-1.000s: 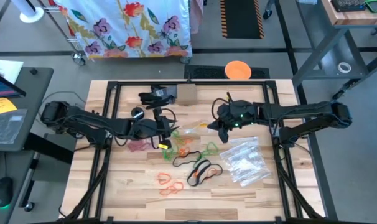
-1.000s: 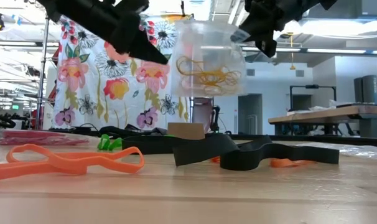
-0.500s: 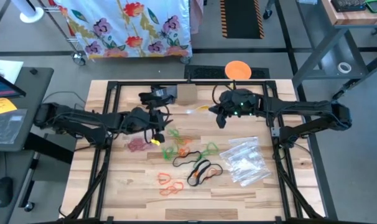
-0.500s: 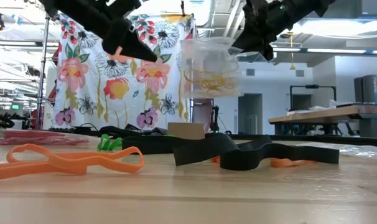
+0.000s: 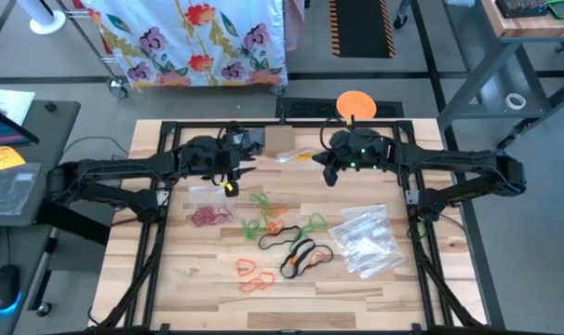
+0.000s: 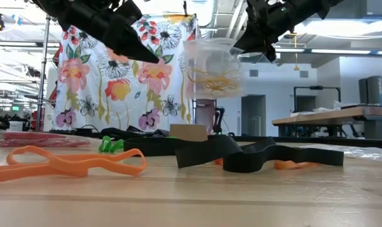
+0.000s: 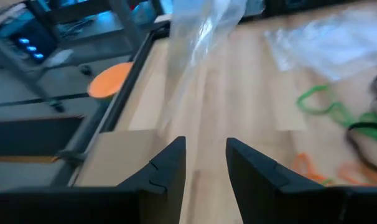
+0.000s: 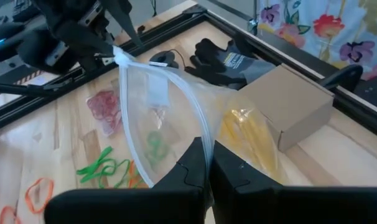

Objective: Sort rubber bands
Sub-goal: Close the transparent zip bag

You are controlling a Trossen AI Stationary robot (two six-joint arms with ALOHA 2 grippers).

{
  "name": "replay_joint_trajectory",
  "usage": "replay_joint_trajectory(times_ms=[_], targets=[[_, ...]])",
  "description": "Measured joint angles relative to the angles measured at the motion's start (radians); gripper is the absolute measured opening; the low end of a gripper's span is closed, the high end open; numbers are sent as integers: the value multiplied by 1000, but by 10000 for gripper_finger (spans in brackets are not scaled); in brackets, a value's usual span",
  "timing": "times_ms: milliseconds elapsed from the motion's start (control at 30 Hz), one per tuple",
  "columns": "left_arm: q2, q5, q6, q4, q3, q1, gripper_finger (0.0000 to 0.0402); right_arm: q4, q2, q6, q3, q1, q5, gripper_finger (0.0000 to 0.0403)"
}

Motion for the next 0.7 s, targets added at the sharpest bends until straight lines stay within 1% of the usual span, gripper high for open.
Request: replay_joint_trajectory(times_ms=[100, 233, 333, 433, 600, 700], targets=[[6, 32, -23, 1, 0, 2, 108, 10, 1, -1, 0, 12, 1, 0], [21, 57, -49, 16, -1, -42, 108, 24, 1, -23, 0, 60, -2, 0], [23, 56, -58, 101, -2, -90, 108, 20, 1, -19, 0, 96, -5, 0], [22, 49, -53, 167, -1, -142, 108, 17, 1, -14, 0, 139, -3, 0], [23, 7, -53, 150, -2, -216, 108, 28, 1, 0, 0, 197, -4, 0], [23, -15, -52, 179, -1, -260, 108, 53, 1, 5, 0, 223, -2, 0]])
